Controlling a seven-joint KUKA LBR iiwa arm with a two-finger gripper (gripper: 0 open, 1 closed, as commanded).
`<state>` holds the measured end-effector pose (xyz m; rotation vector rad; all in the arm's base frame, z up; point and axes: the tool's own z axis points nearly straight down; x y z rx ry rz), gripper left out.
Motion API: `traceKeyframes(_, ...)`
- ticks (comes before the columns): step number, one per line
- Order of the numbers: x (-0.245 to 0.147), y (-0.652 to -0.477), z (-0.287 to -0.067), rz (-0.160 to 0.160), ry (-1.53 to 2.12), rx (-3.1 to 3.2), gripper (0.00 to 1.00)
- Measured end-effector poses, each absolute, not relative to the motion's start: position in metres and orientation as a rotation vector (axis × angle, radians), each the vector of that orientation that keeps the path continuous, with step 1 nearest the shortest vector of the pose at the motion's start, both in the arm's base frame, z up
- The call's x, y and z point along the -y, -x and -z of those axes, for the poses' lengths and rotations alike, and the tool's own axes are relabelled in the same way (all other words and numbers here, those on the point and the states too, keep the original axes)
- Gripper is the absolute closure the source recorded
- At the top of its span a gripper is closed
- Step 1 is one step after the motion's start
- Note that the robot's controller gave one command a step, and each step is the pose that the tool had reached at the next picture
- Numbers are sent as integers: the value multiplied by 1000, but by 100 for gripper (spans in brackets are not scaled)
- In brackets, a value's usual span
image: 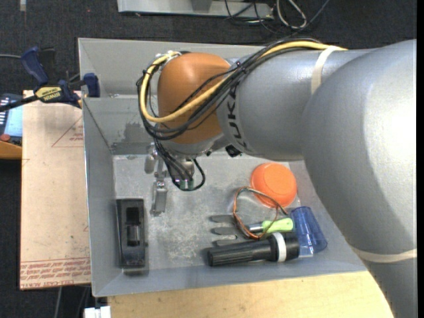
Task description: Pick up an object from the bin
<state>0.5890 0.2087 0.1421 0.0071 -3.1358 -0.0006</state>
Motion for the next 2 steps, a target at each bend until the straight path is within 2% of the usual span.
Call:
traceKeyframes(1, -207, -591, -147, 2, 1, 3142, 0)
traceKeyframes(2, -242, -562, -72, 5, -837, 3030, 0)
